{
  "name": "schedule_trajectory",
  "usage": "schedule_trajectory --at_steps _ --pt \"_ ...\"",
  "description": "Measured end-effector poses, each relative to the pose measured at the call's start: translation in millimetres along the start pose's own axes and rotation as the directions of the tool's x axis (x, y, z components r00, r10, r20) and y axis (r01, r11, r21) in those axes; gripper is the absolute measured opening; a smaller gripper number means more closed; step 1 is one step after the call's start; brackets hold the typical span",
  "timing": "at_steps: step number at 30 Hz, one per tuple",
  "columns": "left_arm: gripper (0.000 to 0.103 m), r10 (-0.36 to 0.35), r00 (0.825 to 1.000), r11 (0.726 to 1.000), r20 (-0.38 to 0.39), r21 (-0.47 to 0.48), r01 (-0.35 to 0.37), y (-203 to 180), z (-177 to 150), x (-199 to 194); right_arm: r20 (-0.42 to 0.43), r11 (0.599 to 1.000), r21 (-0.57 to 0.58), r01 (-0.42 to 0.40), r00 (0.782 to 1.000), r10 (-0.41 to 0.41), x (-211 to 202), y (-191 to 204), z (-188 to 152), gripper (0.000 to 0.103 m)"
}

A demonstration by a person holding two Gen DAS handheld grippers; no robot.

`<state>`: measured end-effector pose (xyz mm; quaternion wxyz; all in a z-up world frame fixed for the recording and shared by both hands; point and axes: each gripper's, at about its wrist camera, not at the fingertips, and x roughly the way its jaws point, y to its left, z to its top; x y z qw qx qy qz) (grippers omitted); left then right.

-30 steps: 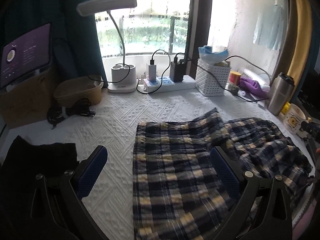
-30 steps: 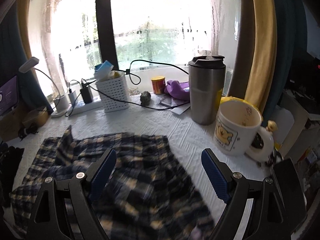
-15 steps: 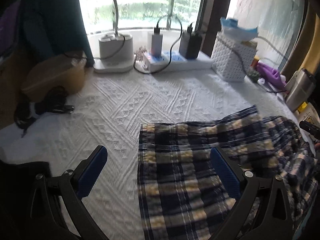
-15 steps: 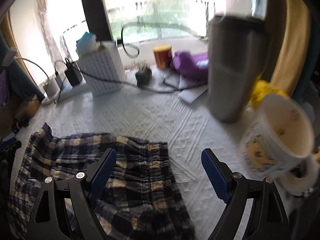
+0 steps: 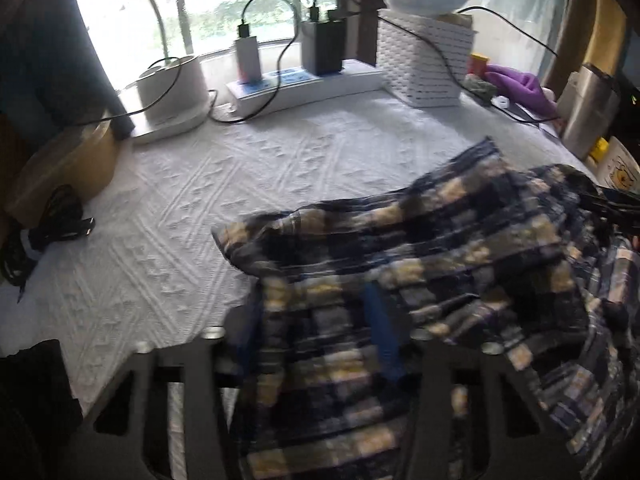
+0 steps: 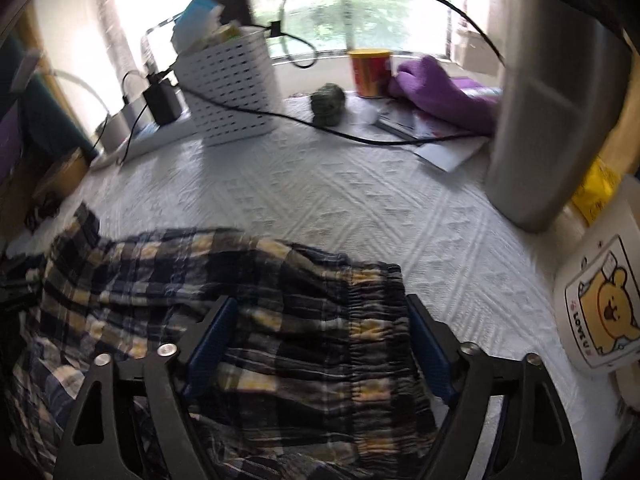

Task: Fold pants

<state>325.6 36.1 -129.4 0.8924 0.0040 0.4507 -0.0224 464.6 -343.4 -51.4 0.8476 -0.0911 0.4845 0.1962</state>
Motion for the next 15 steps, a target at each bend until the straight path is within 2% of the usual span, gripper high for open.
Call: schedule_trajectory --at_steps 1,2,4,6,9,13,15 --pt "0.028 -0.003 1.000 1.000 0.004 0.012 0.003 -4 -1 -2 0.000 1.000 -0.012 0.004 1.000 -0.004 0 1 0 0.064" --pt "0.015 0.005 1.000 1.000 0.005 0.018 -0.006 -5 -2 -3 0.002 1.000 -0.025 0.017 1.000 -0.017 -1 3 -1 0.048" --pt "0.007 0.017 1.000 1.000 0.005 0.018 -0.017 -4 -1 -4 0.008 0.999 -0.034 0.016 1.000 -0.016 -2 4 -1 0.030" --pt "0.003 0.031 0.999 1.000 0.031 0.001 -0.031 2 0 -14 0.018 0.998 -0.059 0.033 0.999 -0.032 -5 10 -2 0.028" --pt "0.003 0.078 0.994 0.997 0.082 -0.023 -0.076 18 4 -32 0.065 0.992 -0.099 0.081 0.995 -0.074 -14 20 2 0.027" --pt "0.002 0.126 0.983 0.991 0.132 -0.067 -0.118 44 11 -51 0.148 0.988 -0.091 0.125 0.983 -0.110 -32 23 17 0.027" --pt "0.002 0.126 0.981 0.990 0.146 -0.084 -0.115 52 14 -57 0.189 0.986 -0.080 0.143 0.974 -0.126 -42 22 27 0.026"
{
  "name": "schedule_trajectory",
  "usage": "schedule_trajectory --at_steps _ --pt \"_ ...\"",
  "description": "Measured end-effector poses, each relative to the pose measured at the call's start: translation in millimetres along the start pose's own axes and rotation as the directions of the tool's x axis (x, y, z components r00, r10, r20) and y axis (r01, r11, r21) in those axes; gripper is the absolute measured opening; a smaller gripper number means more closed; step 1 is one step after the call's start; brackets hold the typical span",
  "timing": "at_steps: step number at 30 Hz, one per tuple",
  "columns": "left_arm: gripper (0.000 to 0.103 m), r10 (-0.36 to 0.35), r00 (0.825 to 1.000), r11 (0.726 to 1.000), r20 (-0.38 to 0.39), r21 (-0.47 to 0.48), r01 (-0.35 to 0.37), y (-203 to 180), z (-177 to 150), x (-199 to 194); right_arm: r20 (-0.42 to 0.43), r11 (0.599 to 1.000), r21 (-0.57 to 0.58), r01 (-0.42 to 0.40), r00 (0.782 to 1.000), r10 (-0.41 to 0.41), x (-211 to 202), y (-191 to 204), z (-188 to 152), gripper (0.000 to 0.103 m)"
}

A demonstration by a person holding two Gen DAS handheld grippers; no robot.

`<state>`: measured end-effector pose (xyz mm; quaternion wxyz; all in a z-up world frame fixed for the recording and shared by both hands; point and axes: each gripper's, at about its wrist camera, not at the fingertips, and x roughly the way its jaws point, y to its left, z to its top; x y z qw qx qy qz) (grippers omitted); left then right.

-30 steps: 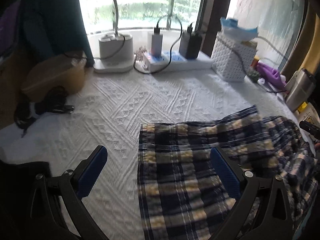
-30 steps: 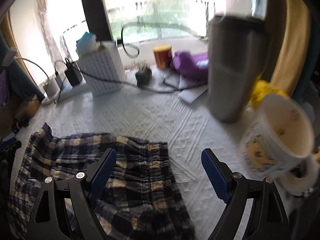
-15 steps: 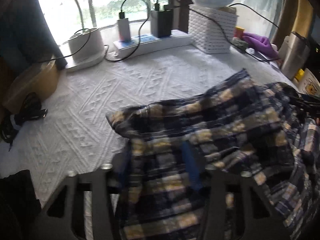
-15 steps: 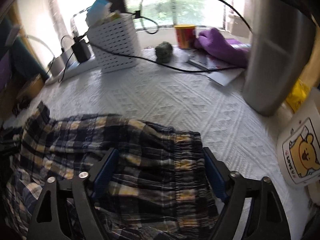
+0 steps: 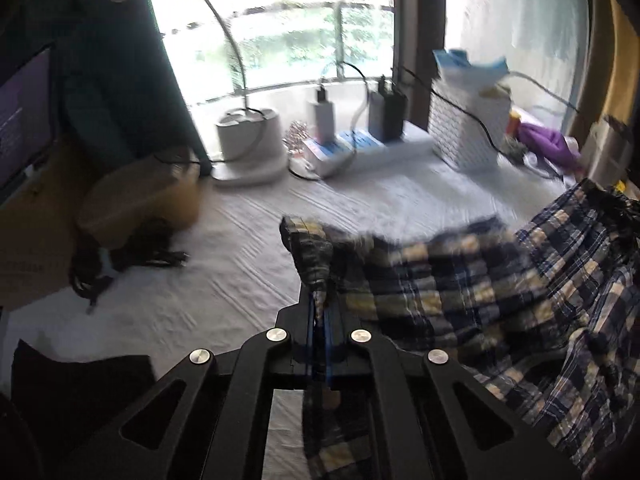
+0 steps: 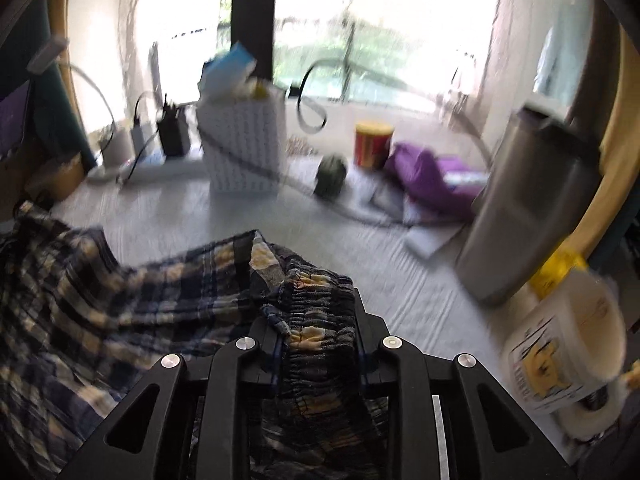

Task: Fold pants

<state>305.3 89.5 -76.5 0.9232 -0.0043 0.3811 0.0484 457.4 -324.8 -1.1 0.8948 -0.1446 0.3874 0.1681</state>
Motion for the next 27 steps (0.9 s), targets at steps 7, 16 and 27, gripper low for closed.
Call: schedule_trajectory --at_steps 7,16,27 --pt "0.002 -0.003 0.999 1.000 0.052 -0.019 0.004 11 14 -10 0.086 0.997 0.026 0.067 0.994 -0.069 -14 -14 31 0.026" --pt "0.002 0.032 0.999 0.999 -0.028 -0.012 -0.032 21 24 46 0.025 0.991 0.110 0.079 0.996 -0.082 24 -28 32 0.027" --pt "0.051 0.046 0.995 0.991 -0.090 -0.117 -0.057 42 9 45 -0.052 0.981 0.162 0.106 0.994 -0.099 43 -40 25 0.084"
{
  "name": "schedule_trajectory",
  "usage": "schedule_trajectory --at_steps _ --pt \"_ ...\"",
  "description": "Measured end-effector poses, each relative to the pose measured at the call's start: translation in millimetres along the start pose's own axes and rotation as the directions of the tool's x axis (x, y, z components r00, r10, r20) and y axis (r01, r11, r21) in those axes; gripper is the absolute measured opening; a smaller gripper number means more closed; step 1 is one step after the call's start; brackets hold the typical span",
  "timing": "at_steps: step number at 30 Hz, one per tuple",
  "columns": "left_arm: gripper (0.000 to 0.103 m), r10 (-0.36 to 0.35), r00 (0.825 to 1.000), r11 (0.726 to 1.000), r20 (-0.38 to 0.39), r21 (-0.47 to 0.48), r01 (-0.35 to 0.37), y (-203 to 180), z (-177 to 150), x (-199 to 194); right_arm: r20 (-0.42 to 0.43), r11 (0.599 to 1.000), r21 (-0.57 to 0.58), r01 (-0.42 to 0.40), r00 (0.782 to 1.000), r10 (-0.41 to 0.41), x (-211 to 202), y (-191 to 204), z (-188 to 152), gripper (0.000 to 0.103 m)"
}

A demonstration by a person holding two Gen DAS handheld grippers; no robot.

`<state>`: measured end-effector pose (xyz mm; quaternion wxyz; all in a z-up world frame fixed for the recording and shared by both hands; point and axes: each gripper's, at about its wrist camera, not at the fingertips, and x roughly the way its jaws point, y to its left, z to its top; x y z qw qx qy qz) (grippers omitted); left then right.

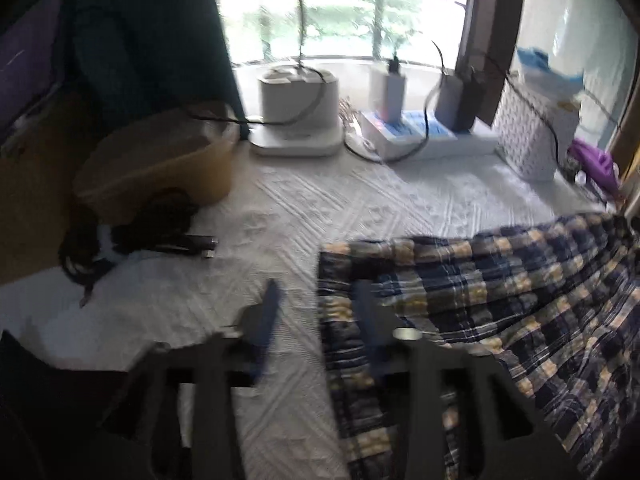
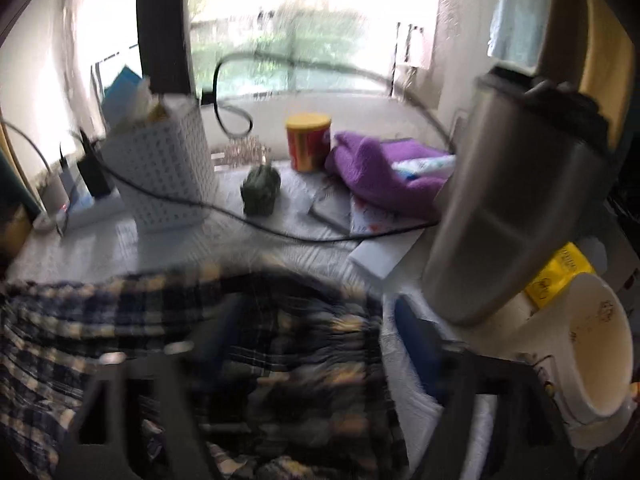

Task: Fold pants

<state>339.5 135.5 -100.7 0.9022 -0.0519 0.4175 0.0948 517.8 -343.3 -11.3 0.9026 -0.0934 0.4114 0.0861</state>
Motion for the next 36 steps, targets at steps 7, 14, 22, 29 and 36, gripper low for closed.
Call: schedule_trajectory --at_steps 7,14,22,29,36 --pt "0.059 -0.016 0.997 0.999 0.069 -0.034 0.019 5 -8 -43 0.050 1.000 -0.014 -0.010 0.999 0.011 -46 -3 -10 0.084" --pt "0.060 -0.078 0.993 0.996 0.083 -0.030 0.081 -9 -35 -76 0.058 1.000 -0.008 0.009 0.998 -0.008 -88 -20 -40 0.084" --pt "0.060 -0.137 0.986 0.990 0.090 -0.015 0.139 -23 -69 -108 0.028 1.000 -0.017 -0.014 1.000 0.015 -117 -36 -91 0.074" --pt "0.060 -0.163 0.984 0.987 0.066 0.002 0.163 -33 -99 -121 -0.029 0.997 -0.039 -0.062 0.998 0.061 -121 -34 -129 0.047" --pt "0.060 -0.172 0.984 0.985 0.036 -0.011 0.173 -36 -123 -126 -0.079 0.989 -0.099 -0.108 0.992 0.100 -112 -19 -145 0.043"
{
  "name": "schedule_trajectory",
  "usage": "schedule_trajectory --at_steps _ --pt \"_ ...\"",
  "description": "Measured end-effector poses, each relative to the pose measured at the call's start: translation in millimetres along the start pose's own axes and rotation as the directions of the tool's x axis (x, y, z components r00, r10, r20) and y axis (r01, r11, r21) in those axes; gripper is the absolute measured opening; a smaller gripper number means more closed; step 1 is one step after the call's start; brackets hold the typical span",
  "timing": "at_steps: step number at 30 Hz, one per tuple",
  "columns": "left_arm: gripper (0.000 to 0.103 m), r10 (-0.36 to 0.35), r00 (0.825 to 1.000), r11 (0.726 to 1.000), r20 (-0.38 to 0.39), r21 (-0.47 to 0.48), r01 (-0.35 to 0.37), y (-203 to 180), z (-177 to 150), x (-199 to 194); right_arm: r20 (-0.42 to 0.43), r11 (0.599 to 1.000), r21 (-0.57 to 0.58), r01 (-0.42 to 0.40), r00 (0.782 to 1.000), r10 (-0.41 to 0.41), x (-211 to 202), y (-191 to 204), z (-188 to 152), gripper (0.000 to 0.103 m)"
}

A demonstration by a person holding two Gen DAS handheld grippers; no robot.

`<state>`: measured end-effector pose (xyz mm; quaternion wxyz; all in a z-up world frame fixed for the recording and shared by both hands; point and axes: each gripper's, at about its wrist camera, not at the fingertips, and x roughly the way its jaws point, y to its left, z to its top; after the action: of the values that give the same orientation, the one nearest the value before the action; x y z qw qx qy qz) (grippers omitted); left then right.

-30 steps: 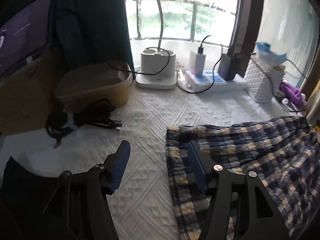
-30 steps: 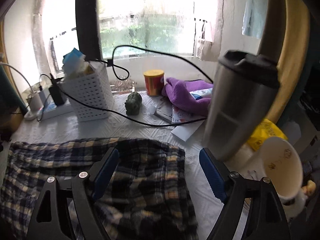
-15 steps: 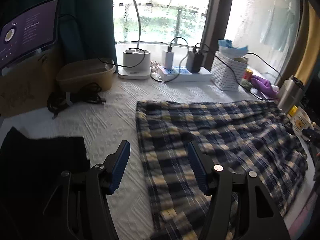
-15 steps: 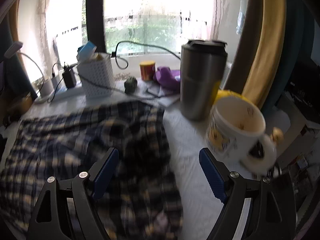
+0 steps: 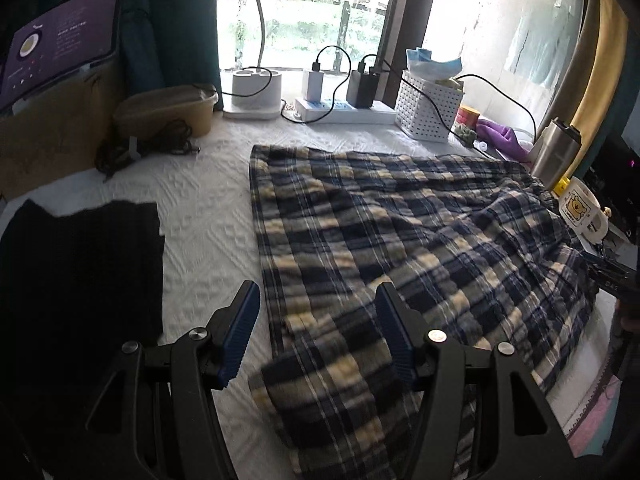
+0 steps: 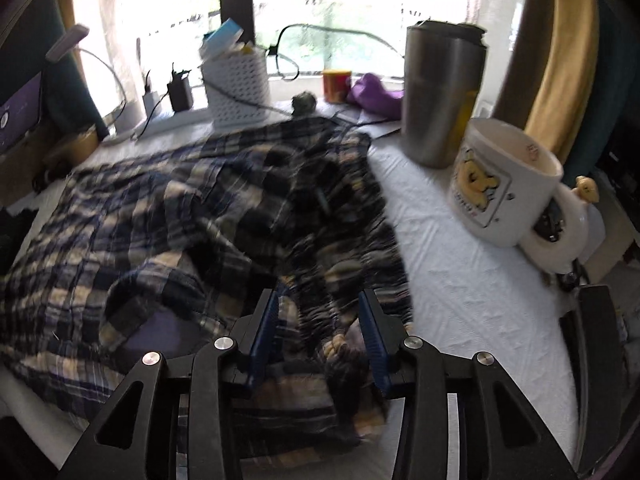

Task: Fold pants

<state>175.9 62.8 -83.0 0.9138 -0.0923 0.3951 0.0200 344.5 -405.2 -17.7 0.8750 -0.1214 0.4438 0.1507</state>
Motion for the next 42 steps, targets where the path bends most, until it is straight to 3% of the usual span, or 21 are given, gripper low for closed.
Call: schedule_trajectory --at_steps 1,2,3,8,20,28,36,37,39,40,41,42 --pt "0.060 -0.002 1.000 1.000 -0.002 -0.002 0.002 -1 -3 -1 -0.004 1.000 -0.010 -0.001 1.000 0.001 2 2 -1 0.042" --pt "0.060 -0.007 1.000 1.000 -0.003 -0.002 0.007 -3 -5 -3 -0.007 1.000 -0.021 0.004 1.000 -0.004 3 3 -2 0.027" --pt "0.060 -0.011 1.000 1.000 -0.006 0.005 0.011 -6 -9 -4 -0.011 0.999 -0.031 0.011 1.000 -0.012 4 4 -3 0.019" --pt "0.060 -0.025 1.000 1.000 -0.019 0.017 0.026 -12 -21 -9 0.001 0.998 -0.051 0.036 0.999 -0.036 -4 6 -8 0.007" --pt "0.060 -0.091 0.996 0.992 -0.021 0.084 0.092 -28 -49 -30 0.069 0.990 0.044 0.134 0.988 -0.137 -62 -23 -28 0.003" --pt "0.060 -0.118 0.992 0.982 -0.049 0.141 0.124 -38 -72 -34 0.080 0.988 0.099 0.116 0.989 -0.124 -77 -32 -57 0.003" --pt "0.060 -0.101 0.994 0.982 -0.050 0.156 0.108 -37 -80 -37 0.121 0.988 0.120 0.101 0.986 -0.116 -75 -27 -44 0.006" --pt "0.061 -0.098 0.994 0.983 -0.051 0.151 0.104 -36 -80 -37 0.125 0.988 0.117 0.103 0.985 -0.118 -74 -28 -40 0.012" --pt "0.063 -0.094 0.994 0.985 -0.051 0.138 0.101 -33 -81 -36 0.126 0.989 0.107 0.107 0.985 -0.120 -70 -29 -33 0.045" --pt "0.067 -0.093 0.994 0.987 -0.048 0.130 0.099 -31 -81 -36 0.121 0.989 0.101 0.107 0.985 -0.119 -66 -29 -29 0.085" --pt "0.069 -0.093 0.995 0.987 -0.047 0.124 0.098 -30 -82 -36 0.125 0.990 0.100 0.101 0.986 -0.113 -64 -29 -26 0.094" --pt "0.069 -0.092 0.995 0.988 -0.047 0.117 0.097 -29 -82 -36 0.146 0.992 0.095 0.080 0.985 -0.093 -64 -29 -24 0.094"
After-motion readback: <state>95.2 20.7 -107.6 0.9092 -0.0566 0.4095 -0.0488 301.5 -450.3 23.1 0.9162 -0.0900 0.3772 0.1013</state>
